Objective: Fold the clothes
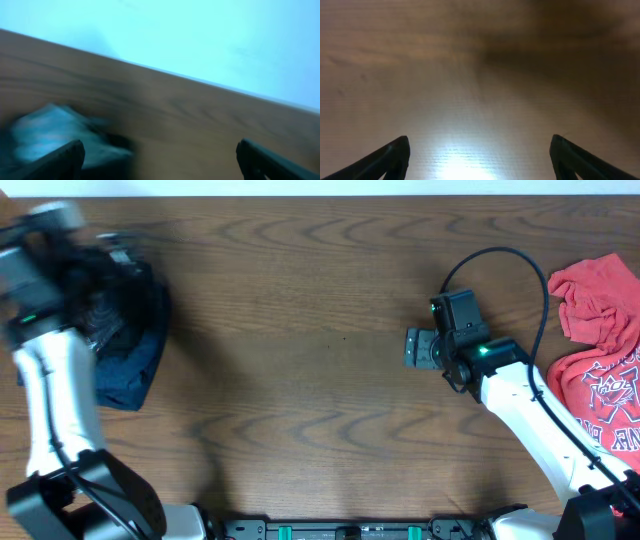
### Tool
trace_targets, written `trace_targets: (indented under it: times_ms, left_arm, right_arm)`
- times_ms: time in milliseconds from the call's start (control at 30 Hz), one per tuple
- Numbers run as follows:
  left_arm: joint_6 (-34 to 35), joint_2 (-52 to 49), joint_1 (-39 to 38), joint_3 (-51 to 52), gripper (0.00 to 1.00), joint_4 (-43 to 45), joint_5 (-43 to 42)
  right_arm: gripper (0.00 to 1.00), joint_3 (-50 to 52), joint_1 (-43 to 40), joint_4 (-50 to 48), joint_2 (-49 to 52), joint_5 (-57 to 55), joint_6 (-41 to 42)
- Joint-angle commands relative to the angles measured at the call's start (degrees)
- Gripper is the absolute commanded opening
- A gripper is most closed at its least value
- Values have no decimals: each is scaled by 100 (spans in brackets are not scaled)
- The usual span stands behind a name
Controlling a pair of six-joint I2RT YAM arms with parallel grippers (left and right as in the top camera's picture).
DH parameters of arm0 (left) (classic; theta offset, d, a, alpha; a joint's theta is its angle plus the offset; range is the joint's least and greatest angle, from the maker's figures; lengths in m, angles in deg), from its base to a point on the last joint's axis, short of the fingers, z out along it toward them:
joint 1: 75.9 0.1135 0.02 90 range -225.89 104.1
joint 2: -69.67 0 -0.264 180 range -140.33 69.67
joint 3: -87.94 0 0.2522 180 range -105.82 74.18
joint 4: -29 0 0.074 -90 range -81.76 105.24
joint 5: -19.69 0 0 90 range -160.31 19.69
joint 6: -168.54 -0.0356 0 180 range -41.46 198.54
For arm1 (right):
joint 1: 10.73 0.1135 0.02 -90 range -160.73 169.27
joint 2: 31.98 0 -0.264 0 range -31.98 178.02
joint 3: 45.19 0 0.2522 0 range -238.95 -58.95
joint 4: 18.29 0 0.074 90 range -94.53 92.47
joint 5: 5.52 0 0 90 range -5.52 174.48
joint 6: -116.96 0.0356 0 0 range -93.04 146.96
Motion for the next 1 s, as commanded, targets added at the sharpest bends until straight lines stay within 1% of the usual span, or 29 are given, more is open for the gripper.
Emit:
trace_targets:
  times_ms: [0,100,167,233,333,400,467,533,633,767,867,967]
  left_arm:
    - [-146,-72,-977,-13,98,-452,540]
    - [-166,-170,-1910,-13,98,-979,1128]
    - [-291,-262,-2490,-13,98,-1364,1537]
    - [-573,-323,-2944,-13,98,-1788,1792]
    - [-610,-282,-3316,-15,98,-2444,2175]
    - [-597,-162,-3353,-15,98,-2785,2179]
    - [-428,90,-3324,-15,98,-3126,2179]
    - [-361,444,-3285,-15,98,-3434,2194]
    - [-328,1034,-3283,-13,98,-3722,2450]
    - [-199,1954,-3283,164,98,-3775,2697]
    - [-59,2734,-3283,485,98,-3626,2942]
    - [87,3554,-3283,925,98,-3333,2951]
  right_arm:
    - [91,-39,-160,-238,-87,116,13]
    - [96,-39,-391,-463,-87,199,0]
    - [98,-39,-586,-605,-87,229,-212]
    - [98,-39,-815,-774,-87,396,-625]
    - [97,-79,-1143,-837,-87,503,-1108]
    - [99,-219,-1314,-595,-90,516,-1281]
    - [99,-466,-1405,-136,-127,476,-1388]
    - [99,-706,-1438,323,-262,398,-1379]
    - [99,-767,-1445,616,-664,181,-1193]
    - [99,-721,-1443,1029,-1408,-22,-730]
    - [99,-533,-1401,1198,-2146,-26,-688]
    - [99,-160,-1300,1228,-3058,-258,-649]
